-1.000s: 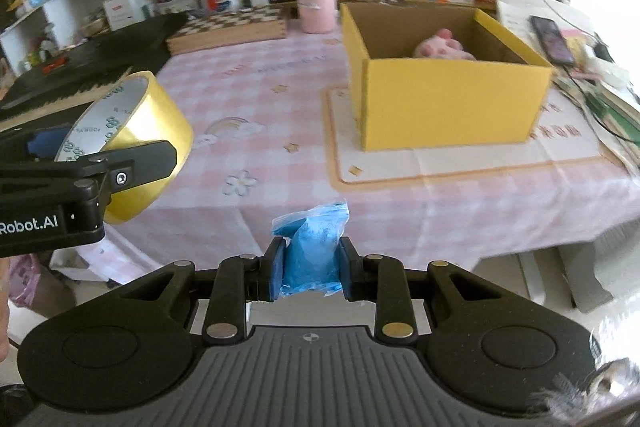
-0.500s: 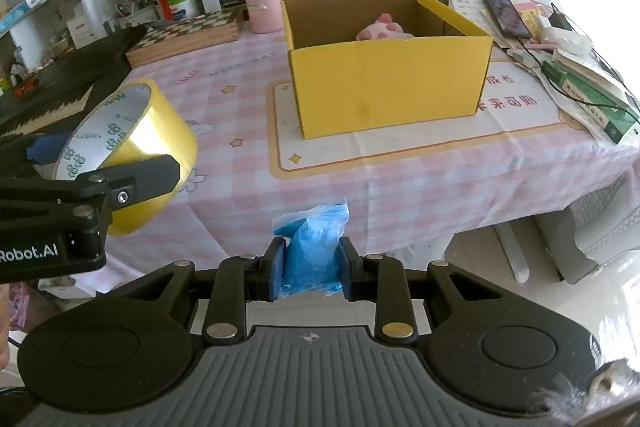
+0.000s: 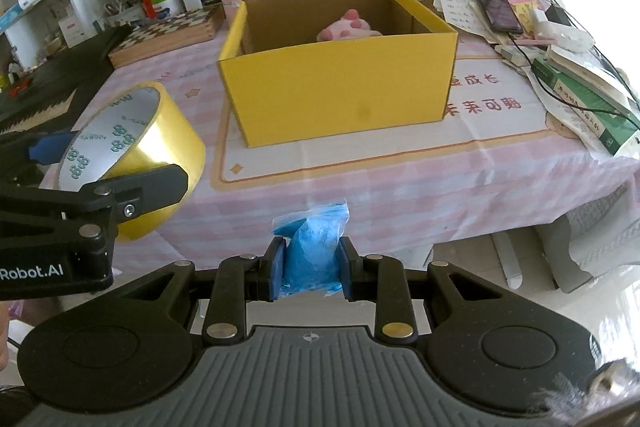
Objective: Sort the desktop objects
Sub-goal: 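Carry the tape roll with the left gripper toward the yellow box while the right carries the bag, then lower the tape roll into the box and open the left gripper while the right releases the bag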
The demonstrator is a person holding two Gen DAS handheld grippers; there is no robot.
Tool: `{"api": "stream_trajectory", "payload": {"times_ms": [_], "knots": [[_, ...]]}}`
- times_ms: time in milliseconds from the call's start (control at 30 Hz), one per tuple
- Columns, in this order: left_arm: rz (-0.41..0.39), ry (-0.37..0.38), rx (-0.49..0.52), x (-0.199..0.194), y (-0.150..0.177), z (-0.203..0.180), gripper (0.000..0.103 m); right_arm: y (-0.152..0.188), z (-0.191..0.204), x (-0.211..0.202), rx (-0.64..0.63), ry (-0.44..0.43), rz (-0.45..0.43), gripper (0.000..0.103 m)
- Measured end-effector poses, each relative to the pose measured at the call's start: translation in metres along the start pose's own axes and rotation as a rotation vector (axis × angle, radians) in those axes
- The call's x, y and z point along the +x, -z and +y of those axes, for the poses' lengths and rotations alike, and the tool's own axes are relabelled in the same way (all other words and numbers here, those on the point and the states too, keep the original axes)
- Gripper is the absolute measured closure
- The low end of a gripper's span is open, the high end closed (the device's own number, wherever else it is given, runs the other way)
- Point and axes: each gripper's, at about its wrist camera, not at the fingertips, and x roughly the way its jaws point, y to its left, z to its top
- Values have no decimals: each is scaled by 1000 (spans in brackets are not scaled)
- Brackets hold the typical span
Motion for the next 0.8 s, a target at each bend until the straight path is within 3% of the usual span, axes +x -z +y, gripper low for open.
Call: {"api": "stream_trajectory", "payload": {"times_ms": [500, 667, 800], "knots": [[9, -85, -53, 51, -33, -53, 14, -38, -82, 25, -60, -79, 29, 78], [-40, -125, -77, 58, -53, -61, 14, -58, -99, 24, -85, -99, -15, 78], [-106, -152, -95, 62, -78, -61, 14, -86, -114, 17, -98, -100, -103, 78]]}}
